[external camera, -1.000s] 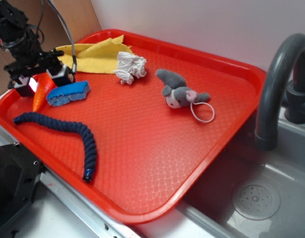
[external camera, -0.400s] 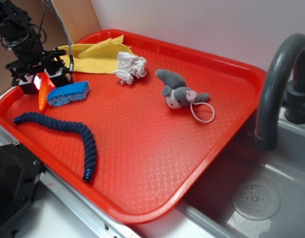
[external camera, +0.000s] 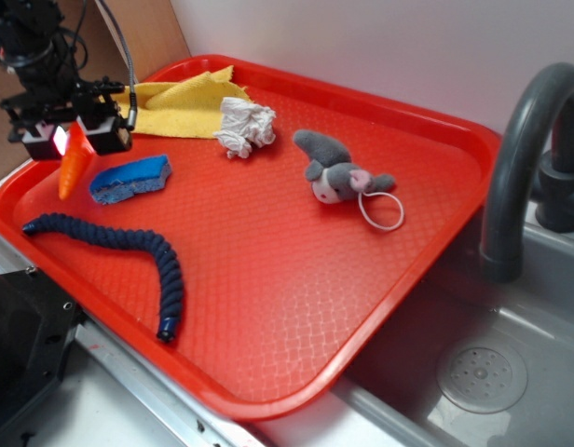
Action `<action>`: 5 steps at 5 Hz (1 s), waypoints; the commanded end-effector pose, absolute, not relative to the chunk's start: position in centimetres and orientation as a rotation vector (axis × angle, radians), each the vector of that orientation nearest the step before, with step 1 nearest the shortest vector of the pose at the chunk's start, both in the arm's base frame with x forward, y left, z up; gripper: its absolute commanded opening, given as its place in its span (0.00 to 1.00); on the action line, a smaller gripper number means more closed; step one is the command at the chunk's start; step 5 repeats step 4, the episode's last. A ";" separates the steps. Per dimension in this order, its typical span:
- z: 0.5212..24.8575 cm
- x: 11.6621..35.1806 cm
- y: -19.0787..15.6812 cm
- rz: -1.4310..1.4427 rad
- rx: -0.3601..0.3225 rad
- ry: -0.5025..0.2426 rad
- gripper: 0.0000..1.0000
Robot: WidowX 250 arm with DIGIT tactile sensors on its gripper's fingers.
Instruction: Grab the carrot.
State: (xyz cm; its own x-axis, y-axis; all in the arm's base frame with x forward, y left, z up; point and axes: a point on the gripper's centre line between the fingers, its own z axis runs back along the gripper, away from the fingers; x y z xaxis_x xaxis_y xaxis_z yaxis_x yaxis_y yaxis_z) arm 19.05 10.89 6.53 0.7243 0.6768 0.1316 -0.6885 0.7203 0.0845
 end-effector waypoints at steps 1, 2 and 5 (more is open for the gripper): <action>14.3 20.0 5.4 0.634 0.060 -0.210 0.00; 15.7 20.3 2.7 0.628 0.028 -0.181 0.00; 15.6 20.0 1.9 0.600 -0.017 -0.168 0.00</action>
